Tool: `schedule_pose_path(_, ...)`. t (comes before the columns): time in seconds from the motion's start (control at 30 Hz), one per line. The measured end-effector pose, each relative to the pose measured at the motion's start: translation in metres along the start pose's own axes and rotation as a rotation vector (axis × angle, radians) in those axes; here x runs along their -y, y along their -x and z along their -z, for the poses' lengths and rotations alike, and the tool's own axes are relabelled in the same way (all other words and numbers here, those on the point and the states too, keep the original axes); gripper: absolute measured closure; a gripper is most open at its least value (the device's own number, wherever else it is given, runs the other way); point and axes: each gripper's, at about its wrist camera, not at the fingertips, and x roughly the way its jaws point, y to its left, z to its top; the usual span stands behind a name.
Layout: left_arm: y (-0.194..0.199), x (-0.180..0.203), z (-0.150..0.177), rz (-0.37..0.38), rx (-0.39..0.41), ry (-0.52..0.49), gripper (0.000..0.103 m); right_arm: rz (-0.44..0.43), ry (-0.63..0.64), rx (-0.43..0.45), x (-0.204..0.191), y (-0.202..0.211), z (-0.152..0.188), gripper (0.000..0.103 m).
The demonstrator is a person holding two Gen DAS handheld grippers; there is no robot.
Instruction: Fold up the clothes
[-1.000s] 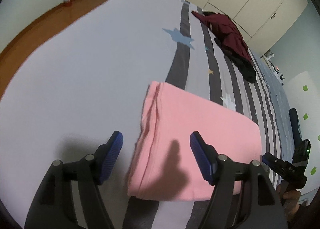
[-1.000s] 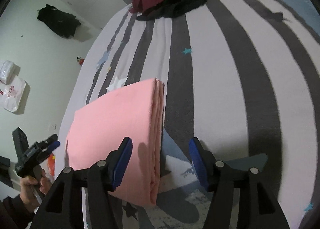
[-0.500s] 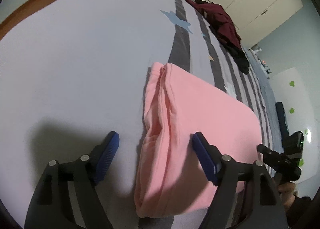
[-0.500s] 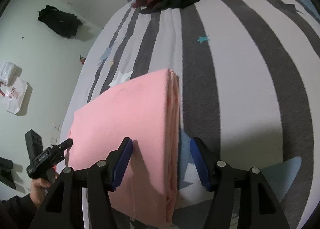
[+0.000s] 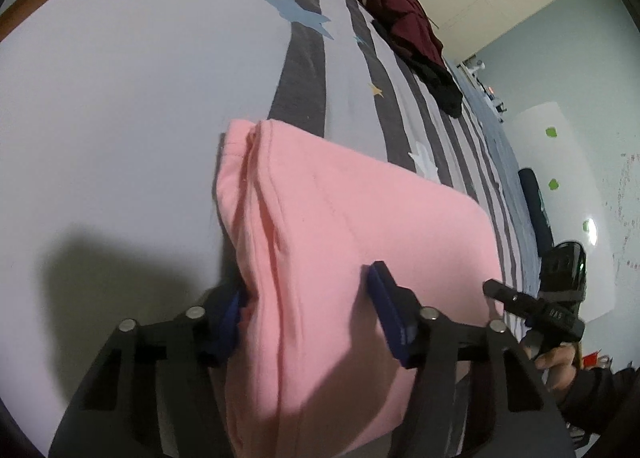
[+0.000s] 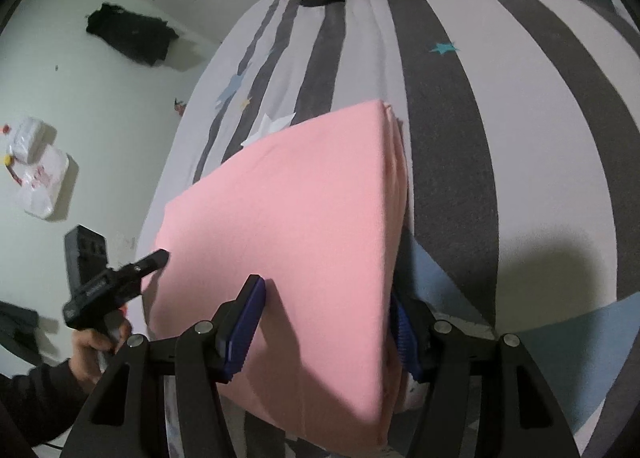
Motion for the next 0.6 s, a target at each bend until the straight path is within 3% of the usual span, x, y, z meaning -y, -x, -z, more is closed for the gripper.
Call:
schedule_pose_path(0.13,0.002,0.001,-0.001,-0.009,0.012,0.011,0.062,-0.016,0.005,-0.021,-0.002,-0.004,-0.005,0.048)
schedule_pose_path(0.2,0.006,0.004,-0.001,-0.03,0.023,0.008,0.071,-0.024,0.002,-0.033,-0.001,-0.005,-0.008,0.071)
schedule_pose_path(0.3,0.017,0.009,0.003,-0.051,0.039,0.0,0.079,-0.035,-0.02,-0.031,0.001,-0.003,-0.009,0.081)
schedule_pose_path(0.6,0.057,0.019,-0.013,-0.041,0.094,-0.027,0.082,-0.018,-0.02,0.064,-0.036,0.027,-0.013,0.087)
